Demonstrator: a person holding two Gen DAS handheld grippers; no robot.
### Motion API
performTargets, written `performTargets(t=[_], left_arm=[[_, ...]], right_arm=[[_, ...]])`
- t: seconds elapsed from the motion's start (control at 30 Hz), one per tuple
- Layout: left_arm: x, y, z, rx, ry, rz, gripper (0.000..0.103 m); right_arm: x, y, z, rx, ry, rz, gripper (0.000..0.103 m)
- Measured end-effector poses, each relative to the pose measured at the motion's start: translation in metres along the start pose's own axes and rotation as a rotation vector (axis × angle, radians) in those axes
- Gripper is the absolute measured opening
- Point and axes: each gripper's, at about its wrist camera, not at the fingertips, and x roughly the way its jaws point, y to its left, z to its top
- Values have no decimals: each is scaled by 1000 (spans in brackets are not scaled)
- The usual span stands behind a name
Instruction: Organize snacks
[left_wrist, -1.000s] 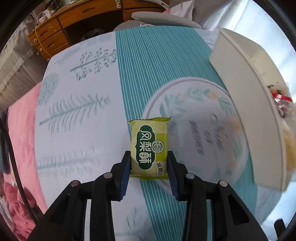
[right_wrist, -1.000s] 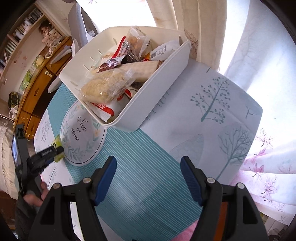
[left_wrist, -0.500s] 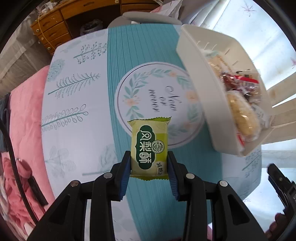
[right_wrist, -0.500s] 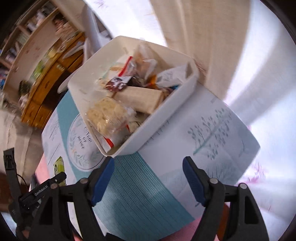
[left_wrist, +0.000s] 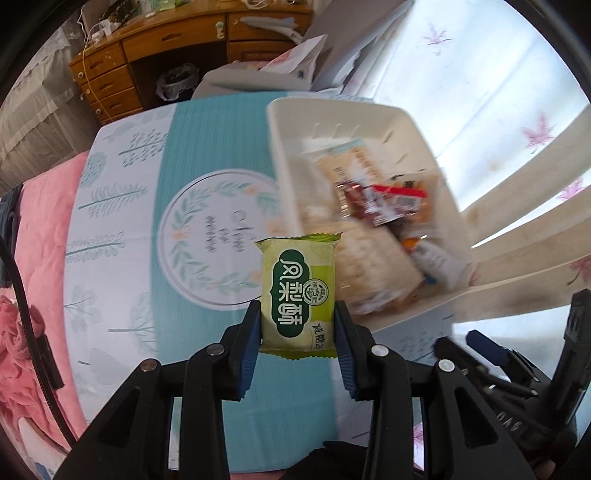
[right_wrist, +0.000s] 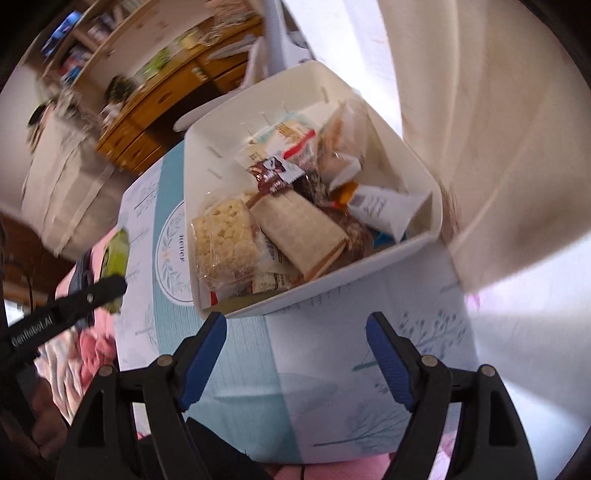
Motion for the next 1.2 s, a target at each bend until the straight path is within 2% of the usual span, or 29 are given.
performTargets(t=[0.37, 0.57, 0.77, 0.83, 0.87, 0.9, 0.97, 1.2], left_arm=[[7, -65, 13, 8, -61, -89, 36], [21, -89, 21, 10, -72, -168, 36], [31, -105, 28, 6, -91, -207, 36], [32, -107, 30, 2, -107, -205, 44], [30, -108, 31, 0, -113, -199, 61], [29, -108, 31, -4, -120, -190, 73], [25, -105, 29, -14, -144, -178, 74], [15, -78, 18, -80, -142, -112, 74]], right_arm=[[-14, -21, 15, -225, 5, 48, 85], [-17, -35, 17, -272, 21, 48, 86], [-19, -49, 21, -278, 24, 29, 86], [-19, -52, 22, -276, 24, 23, 86], [-19, -53, 23, -276, 25, 21, 86], [-19, -54, 23, -276, 26, 21, 86], [-19, -54, 24, -278, 29, 21, 86], [-19, -40, 18, -292, 23, 26, 86]])
